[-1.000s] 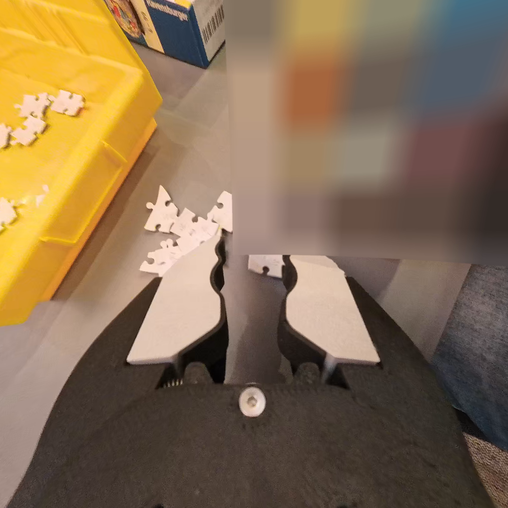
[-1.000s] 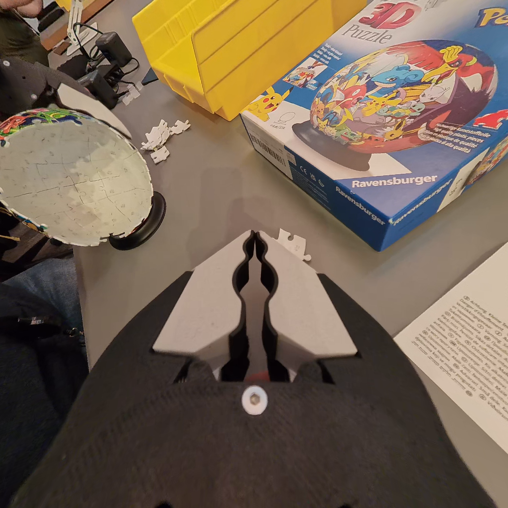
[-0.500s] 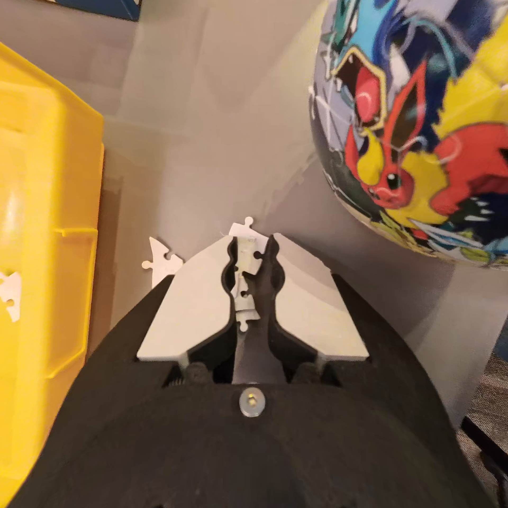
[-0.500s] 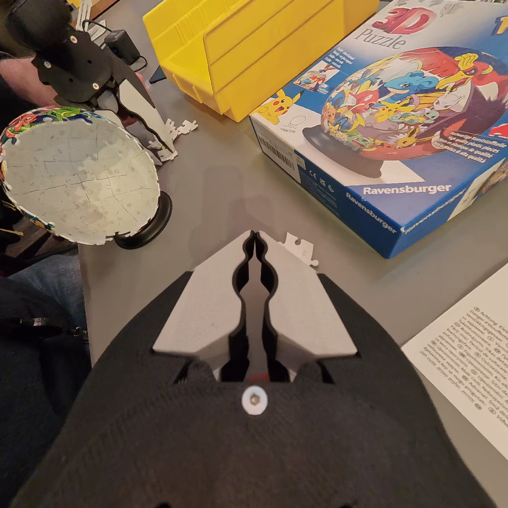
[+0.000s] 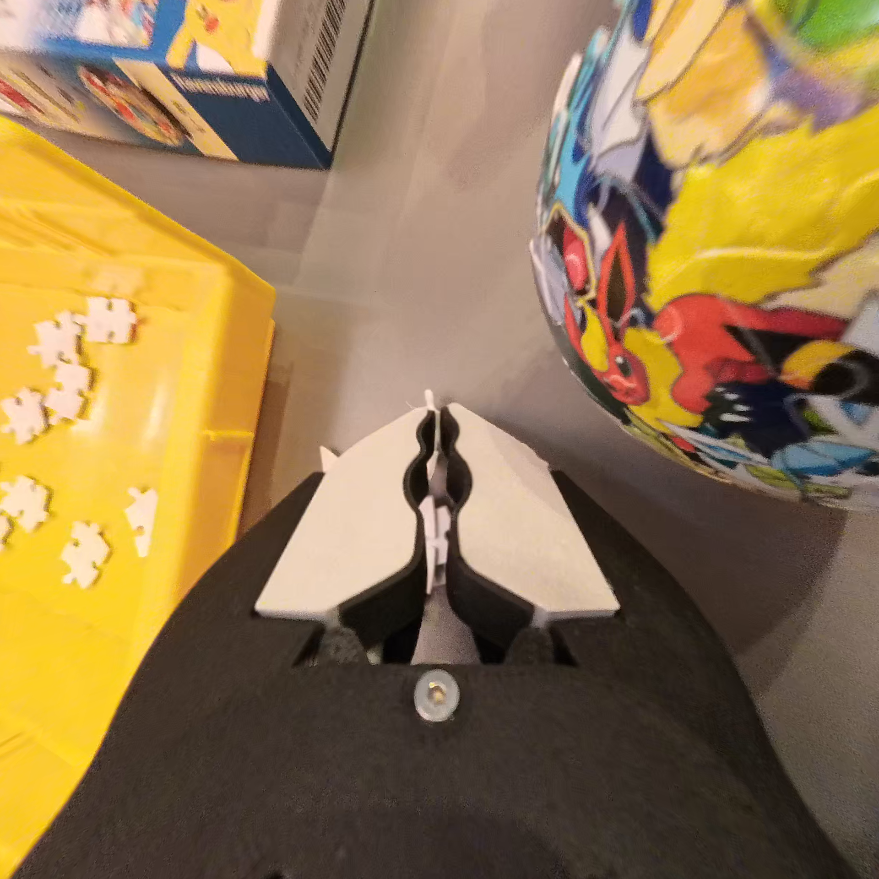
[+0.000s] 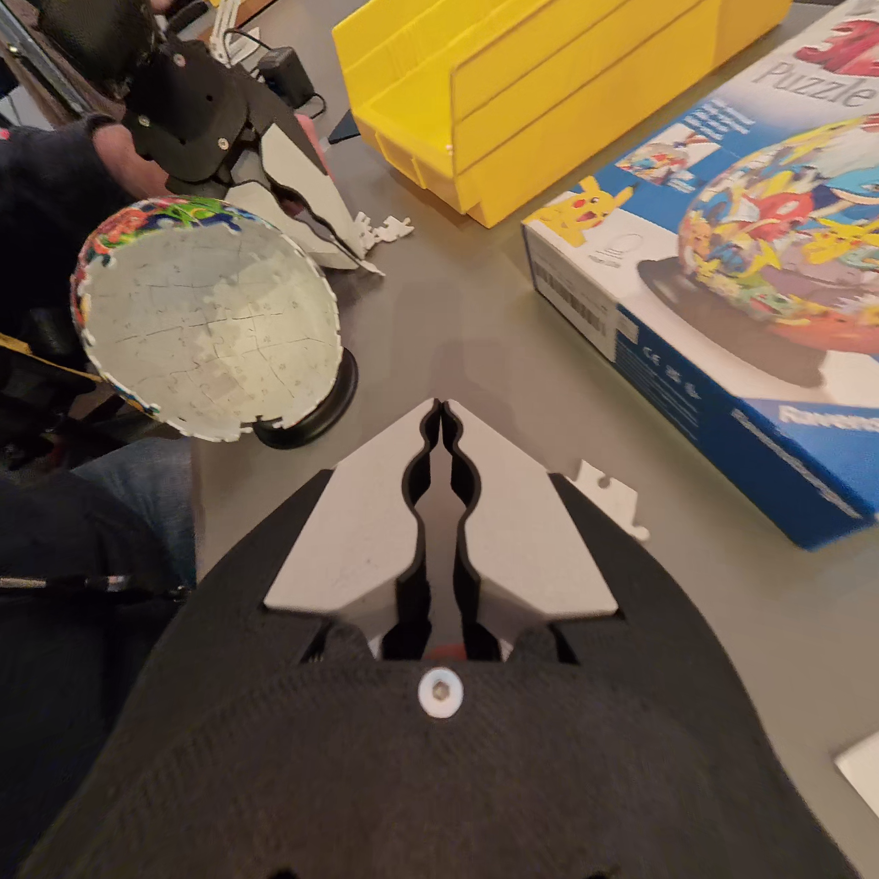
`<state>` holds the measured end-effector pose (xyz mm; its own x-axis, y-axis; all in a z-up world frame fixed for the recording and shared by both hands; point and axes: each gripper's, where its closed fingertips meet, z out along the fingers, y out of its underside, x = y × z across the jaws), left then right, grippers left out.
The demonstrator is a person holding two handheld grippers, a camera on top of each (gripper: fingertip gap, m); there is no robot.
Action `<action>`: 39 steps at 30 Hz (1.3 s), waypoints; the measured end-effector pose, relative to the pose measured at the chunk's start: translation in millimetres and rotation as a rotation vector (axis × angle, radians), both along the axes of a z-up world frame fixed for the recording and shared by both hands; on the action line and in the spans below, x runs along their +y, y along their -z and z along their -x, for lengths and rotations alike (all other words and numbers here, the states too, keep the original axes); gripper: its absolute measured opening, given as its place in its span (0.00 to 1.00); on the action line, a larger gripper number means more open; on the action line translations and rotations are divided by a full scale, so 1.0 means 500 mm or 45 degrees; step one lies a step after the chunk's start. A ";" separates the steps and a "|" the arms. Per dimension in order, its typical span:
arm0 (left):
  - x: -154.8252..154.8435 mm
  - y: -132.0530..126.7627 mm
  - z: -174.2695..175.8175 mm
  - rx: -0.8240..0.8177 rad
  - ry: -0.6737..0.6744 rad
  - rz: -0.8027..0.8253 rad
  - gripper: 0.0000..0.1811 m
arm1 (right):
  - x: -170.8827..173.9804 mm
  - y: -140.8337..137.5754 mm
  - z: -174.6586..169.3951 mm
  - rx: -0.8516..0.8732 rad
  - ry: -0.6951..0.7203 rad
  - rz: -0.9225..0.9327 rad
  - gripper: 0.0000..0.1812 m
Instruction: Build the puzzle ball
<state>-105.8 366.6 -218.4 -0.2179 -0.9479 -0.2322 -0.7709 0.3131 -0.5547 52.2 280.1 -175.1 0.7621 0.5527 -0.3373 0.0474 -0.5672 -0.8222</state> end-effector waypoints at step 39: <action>-0.017 -0.285 -0.144 -0.378 0.445 -1.156 0.08 | 0.193 -0.204 0.146 0.913 -0.111 0.121 0.00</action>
